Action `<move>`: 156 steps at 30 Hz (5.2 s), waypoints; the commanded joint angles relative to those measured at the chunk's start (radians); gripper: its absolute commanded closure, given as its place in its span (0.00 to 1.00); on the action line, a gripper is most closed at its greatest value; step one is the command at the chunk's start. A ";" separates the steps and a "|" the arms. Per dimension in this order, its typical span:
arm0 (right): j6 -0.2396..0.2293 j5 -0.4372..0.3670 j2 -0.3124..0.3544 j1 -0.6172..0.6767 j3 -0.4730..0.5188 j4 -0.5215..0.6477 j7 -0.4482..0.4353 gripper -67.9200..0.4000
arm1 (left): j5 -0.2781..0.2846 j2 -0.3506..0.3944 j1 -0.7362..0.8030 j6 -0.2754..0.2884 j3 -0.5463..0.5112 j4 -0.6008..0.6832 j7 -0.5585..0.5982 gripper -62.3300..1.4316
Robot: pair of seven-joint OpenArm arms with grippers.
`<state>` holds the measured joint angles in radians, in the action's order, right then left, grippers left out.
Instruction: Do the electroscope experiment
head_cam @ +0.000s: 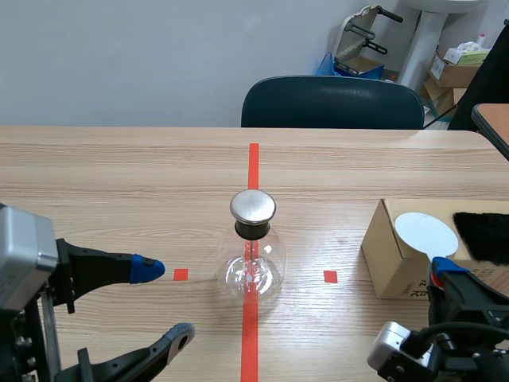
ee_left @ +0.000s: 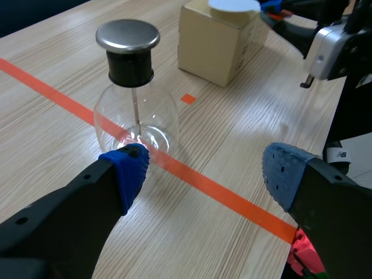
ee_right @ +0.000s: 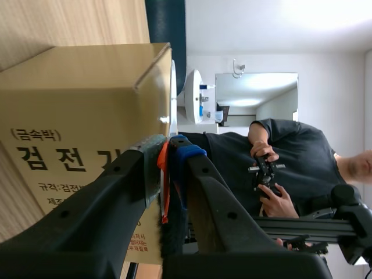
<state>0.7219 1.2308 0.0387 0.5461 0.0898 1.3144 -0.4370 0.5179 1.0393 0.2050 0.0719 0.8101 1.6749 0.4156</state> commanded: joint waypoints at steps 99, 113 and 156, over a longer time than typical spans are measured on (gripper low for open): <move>0.055 0.041 0.003 -0.028 0.001 -0.016 0.034 0.00 | 0.066 0.158 0.046 0.050 -0.005 0.153 0.090 0.27; 0.055 0.041 0.003 -0.028 0.001 -0.016 0.034 0.00 | 0.066 0.155 0.047 0.047 -0.004 0.152 0.093 0.27; 0.057 0.042 0.003 -0.026 0.001 -0.016 0.034 0.00 | 0.066 0.155 0.047 0.043 -0.004 0.152 0.069 0.27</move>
<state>0.7219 1.2755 0.0387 0.5247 0.0898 1.2938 -0.4068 0.5774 1.1915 0.2520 0.1120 0.8085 1.8027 0.4744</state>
